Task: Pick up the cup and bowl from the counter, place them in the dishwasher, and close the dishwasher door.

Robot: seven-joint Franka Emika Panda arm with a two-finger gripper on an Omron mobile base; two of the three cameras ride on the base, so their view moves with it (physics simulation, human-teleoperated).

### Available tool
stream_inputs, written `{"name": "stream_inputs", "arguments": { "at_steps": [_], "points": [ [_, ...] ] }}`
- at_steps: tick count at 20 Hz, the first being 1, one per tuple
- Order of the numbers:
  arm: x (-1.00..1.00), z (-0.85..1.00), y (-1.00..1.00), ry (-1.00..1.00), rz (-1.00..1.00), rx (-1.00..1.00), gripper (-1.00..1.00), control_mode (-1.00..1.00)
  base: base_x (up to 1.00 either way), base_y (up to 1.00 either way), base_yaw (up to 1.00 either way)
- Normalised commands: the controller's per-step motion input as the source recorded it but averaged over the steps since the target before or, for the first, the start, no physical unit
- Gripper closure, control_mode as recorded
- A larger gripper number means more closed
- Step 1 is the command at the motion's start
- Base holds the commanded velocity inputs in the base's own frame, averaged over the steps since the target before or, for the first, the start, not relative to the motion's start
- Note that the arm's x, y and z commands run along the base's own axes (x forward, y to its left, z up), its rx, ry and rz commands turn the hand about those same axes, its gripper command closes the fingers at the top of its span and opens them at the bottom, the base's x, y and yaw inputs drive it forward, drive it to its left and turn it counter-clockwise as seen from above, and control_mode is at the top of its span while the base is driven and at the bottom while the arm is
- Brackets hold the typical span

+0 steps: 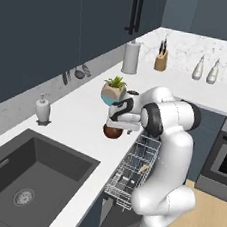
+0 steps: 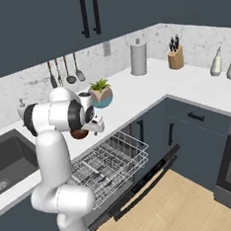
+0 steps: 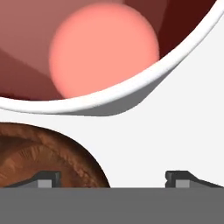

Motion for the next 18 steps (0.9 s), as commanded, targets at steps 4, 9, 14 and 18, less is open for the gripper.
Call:
{"name": "stream_inputs", "arguments": {
  "at_steps": [4, 9, 14, 18],
  "points": [
    [-0.13, -0.16, 0.0, 0.0, -0.08, 0.0, 1.0, -1.0, 0.0, 0.0, 0.0],
    [-0.45, -0.02, -0.05, -0.02, -0.09, 0.0, 1.0, -1.0, 0.0, 0.0, 0.0],
    [-0.81, 0.0, -0.28, -0.07, -0.11, 0.01, 1.0, -1.0, 0.0, 0.0, 0.0],
    [-1.0, 0.05, -0.89, -0.11, -0.09, 0.07, 1.0, -1.0, 0.0, 0.0, 0.0]
  ]
}}
